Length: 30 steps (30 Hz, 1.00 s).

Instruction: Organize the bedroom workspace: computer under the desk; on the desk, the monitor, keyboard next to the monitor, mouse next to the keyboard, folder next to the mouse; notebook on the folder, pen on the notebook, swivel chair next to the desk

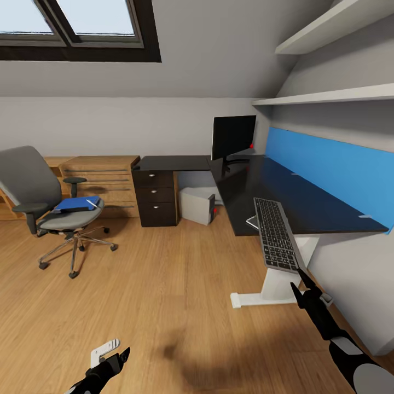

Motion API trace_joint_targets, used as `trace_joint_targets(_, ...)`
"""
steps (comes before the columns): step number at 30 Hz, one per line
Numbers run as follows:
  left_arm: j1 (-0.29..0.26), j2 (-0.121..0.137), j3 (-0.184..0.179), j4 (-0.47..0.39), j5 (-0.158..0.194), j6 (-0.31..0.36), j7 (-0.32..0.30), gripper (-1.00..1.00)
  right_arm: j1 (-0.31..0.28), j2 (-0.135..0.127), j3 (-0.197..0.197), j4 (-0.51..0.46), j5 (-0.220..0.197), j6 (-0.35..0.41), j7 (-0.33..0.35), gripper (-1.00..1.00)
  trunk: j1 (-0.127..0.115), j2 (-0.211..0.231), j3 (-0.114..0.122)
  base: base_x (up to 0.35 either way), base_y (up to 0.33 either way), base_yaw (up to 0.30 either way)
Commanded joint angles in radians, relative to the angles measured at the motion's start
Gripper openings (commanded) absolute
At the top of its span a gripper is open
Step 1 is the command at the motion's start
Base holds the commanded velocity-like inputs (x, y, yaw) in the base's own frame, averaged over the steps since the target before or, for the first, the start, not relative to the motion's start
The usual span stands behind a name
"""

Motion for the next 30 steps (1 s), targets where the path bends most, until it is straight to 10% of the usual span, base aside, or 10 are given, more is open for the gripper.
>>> trace_joint_targets(1,0.0,0.001,-0.005,0.001,0.01,-0.004,-0.002,1.0,-0.001,-0.001,0.003,0.001,-0.009,0.009,0.002,1.0,0.0,0.0,-0.001,0.011,0.0,0.0)
trace_joint_targets(30,-0.001,0.002,-0.005,0.001,0.01,-0.001,0.0,1.0,-0.001,-0.002,0.003,0.001,-0.009,0.009,0.002,1.0,0.0,0.0,-0.001,0.04,0.028,0.0)
